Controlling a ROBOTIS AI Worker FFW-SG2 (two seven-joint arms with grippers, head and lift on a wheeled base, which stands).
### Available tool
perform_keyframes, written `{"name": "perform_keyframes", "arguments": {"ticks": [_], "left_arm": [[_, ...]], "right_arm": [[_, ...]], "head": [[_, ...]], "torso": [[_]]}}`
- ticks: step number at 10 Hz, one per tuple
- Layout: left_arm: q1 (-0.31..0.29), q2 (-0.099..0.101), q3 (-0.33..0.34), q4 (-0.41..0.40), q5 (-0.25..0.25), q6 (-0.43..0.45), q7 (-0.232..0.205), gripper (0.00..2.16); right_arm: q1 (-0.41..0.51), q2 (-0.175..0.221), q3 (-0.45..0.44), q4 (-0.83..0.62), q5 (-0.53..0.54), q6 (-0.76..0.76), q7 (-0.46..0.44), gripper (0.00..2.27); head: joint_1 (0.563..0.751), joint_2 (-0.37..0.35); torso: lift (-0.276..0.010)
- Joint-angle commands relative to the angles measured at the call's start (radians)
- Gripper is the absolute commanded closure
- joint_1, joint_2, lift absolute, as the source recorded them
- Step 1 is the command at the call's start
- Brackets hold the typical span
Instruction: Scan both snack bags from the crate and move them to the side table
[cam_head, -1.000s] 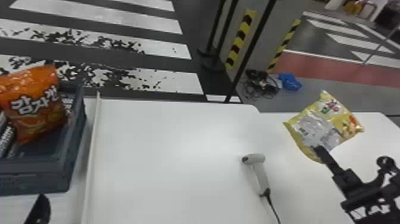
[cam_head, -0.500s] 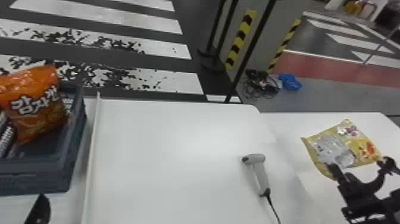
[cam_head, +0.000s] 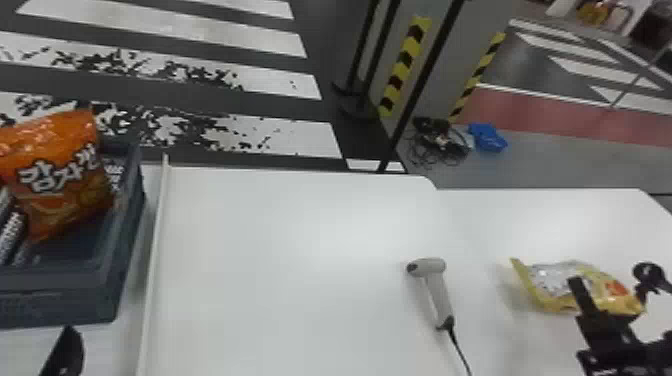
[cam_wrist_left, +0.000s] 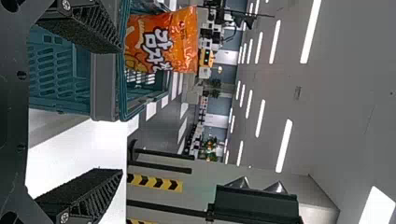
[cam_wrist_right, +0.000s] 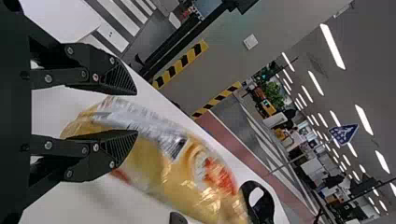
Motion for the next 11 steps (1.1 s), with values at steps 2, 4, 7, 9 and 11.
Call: {"name": "perform_keyframes", "arguments": {"ticks": [2, 4, 7, 9, 11], "left_arm": [[0.000, 0.000, 0.000, 0.001, 0.000, -0.008, -0.001, 0.08], [0.005, 0.000, 0.001, -0.002, 0.000, -0.008, -0.001, 0.08], [0.005, -0.003, 0.000, -0.004, 0.000, -0.008, -0.004, 0.08], [0.011, -0.006, 0.005, -0.007, 0.000, -0.026, 0.002, 0.08], [0.018, -0.011, 0.008, -0.011, 0.000, -0.035, 0.007, 0.08]], "right_arm": [[0.019, 0.007, 0.003, -0.015, -0.015, 0.011, 0.010, 0.04], [0.093, 0.045, 0.022, -0.187, -0.031, 0.026, 0.019, 0.04], [0.188, 0.105, 0.112, -0.498, 0.149, -0.005, 0.105, 0.04], [0.245, 0.159, 0.249, -0.649, 0.321, -0.103, 0.081, 0.05], [0.309, 0.186, 0.431, -0.742, 0.493, -0.213, 0.016, 0.05]], "head": [[0.695, -0.350], [0.695, -0.350], [0.695, -0.350], [0.695, -0.350], [0.695, -0.350]], "torso": [[-0.099], [-0.099], [-0.099], [-0.099], [-0.099]]}}
